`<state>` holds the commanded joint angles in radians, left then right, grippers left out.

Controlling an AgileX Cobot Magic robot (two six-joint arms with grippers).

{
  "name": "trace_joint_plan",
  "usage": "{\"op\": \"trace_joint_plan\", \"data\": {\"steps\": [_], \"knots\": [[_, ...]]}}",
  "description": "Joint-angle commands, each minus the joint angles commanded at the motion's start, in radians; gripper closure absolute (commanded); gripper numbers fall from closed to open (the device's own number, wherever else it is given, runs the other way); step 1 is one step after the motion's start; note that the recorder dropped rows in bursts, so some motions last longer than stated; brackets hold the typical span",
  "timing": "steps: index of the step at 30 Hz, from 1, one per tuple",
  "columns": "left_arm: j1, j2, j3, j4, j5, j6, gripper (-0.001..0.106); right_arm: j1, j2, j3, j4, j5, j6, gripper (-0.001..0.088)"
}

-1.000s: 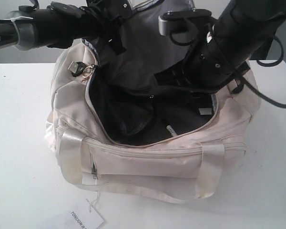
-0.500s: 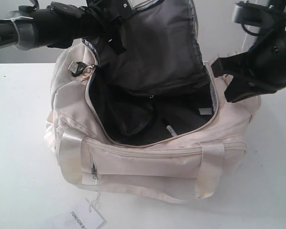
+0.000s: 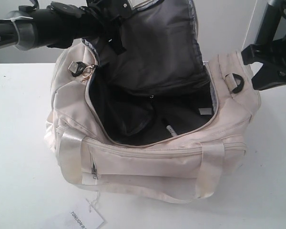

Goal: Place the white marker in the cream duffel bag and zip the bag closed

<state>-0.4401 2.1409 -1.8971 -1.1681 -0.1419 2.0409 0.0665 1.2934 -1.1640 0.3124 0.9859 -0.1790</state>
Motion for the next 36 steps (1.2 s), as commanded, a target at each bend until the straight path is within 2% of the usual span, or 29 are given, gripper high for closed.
{"op": "trace_joint_plan", "data": {"steps": [8, 16, 20, 30, 34, 36], "knots": [[0.0, 0.0, 0.0, -0.013, 0.004, -0.004, 0.105, 0.0, 0.0, 0.0, 0.004, -0.007, 0.0, 0.0868], [0.0, -0.059, 0.0, -0.294, 0.098, -0.007, 0.105, 0.0, 0.0, 0.0, 0.004, -0.009, 0.002, 0.0868], [0.0, -0.08, 0.0, -0.339, 0.16, -0.012, 0.105, 0.0, 0.0, 0.0, 0.004, -0.023, 0.002, 0.0868], [0.0, -0.121, 0.0, -0.32, 0.236, -0.243, 0.105, 0.0, 0.0, 0.0, 0.004, -0.024, 0.002, 0.0868], [0.0, -0.121, 0.0, -0.19, 0.256, -0.387, 0.105, 0.0, 0.0, 0.0, 0.004, -0.025, 0.002, 0.0868], [0.0, -0.121, 0.0, -0.062, 0.309, -0.479, 0.105, 0.0, 0.0, 0.0, 0.004, -0.025, 0.002, 0.0868]]}}
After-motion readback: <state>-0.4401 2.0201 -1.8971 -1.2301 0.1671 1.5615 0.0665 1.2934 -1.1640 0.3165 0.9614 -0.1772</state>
